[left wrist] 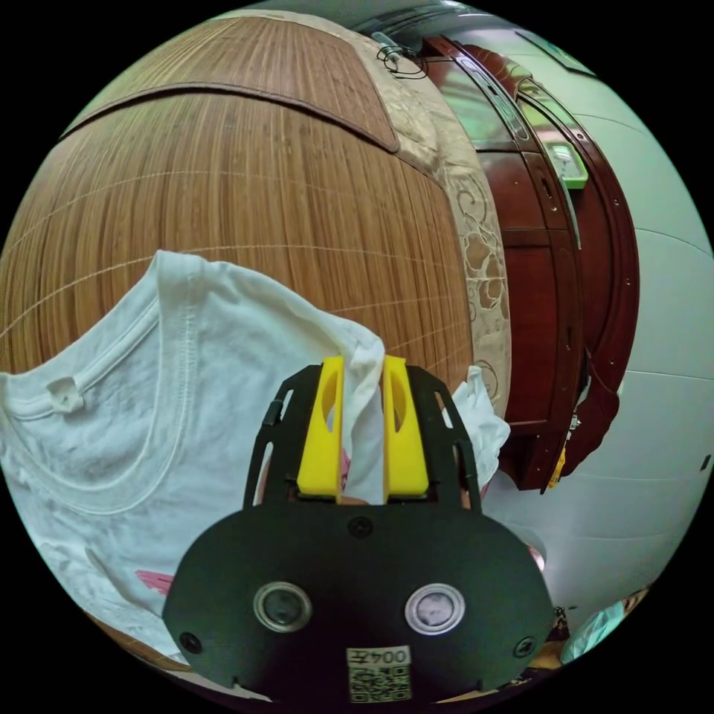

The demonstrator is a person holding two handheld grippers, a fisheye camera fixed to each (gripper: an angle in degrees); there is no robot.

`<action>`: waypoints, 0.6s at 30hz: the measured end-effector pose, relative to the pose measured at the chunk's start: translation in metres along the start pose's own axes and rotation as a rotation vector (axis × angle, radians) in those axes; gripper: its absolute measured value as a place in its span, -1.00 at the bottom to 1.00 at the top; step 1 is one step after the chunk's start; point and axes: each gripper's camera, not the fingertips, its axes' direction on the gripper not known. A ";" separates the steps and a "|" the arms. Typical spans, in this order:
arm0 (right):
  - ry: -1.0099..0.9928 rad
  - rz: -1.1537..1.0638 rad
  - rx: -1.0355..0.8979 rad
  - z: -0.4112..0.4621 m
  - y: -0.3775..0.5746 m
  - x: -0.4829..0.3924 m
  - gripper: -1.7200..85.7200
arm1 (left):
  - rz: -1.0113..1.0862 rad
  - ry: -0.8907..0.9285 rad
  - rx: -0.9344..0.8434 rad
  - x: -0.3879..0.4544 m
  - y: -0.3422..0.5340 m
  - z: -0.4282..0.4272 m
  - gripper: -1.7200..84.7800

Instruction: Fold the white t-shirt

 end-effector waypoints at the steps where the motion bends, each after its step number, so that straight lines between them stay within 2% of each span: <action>1: -0.004 0.002 0.001 0.000 0.000 0.001 -0.98 | 0.003 0.013 0.000 0.001 -0.006 0.004 -0.78; 11: 0.023 -0.012 0.002 -0.003 0.002 -0.003 -0.98 | 0.034 0.052 0.009 0.002 -0.051 0.023 -0.75; 15: 0.022 -0.011 0.002 -0.005 0.003 -0.002 -0.98 | 0.021 0.232 0.113 -0.004 -0.058 0.022 -0.76; 18: 0.025 -0.013 0.003 -0.006 0.004 -0.003 -0.98 | -0.022 0.104 0.115 -0.005 -0.063 0.020 -0.78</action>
